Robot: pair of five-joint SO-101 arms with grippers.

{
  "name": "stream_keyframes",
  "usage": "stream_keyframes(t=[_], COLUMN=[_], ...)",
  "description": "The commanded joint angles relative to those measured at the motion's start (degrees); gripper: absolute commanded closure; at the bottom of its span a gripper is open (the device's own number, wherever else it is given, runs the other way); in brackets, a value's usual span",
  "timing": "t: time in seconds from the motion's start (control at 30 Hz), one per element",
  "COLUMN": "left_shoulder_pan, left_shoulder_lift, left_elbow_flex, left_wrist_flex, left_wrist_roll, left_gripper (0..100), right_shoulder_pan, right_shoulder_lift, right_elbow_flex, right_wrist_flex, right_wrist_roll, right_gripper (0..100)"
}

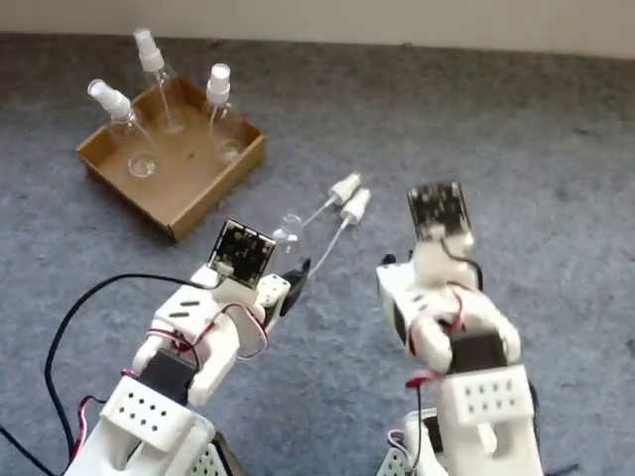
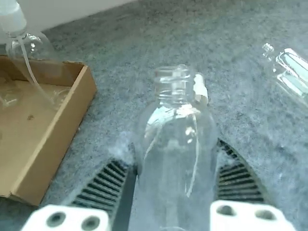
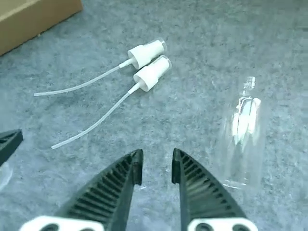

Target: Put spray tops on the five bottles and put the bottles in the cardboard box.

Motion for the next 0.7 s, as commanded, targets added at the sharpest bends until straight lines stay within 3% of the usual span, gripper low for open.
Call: stream_keyframes(t=[0.0,0.2,0.43,0.67], left_shoulder_pan=[-1.01,-1.19,-1.19,-1.19], left_shoulder_lift=[-3.38,-3.56,-4.0,-4.0], left_elbow_flex=[0.31,0.92,2.51,2.59], left_wrist_flex=[-3.16,-3.34,-3.43,-3.43], left_wrist_roll=[0.62,0.7,0.7,0.7], left_gripper=[90,90,90,90], right_shoulder_pan=[-2.51,-4.62,-6.29,-6.2], right_shoulder_lift=[21.49,42.95,62.37,78.37], right_elbow_flex=[-15.16,-28.62,-49.36,-66.95], right_wrist_flex=[-1.27,-0.48,5.85,10.15], right_wrist_roll=[-5.89,-15.21,-21.1,-25.49], right_gripper=[90.0,89.9,89.9,77.9])
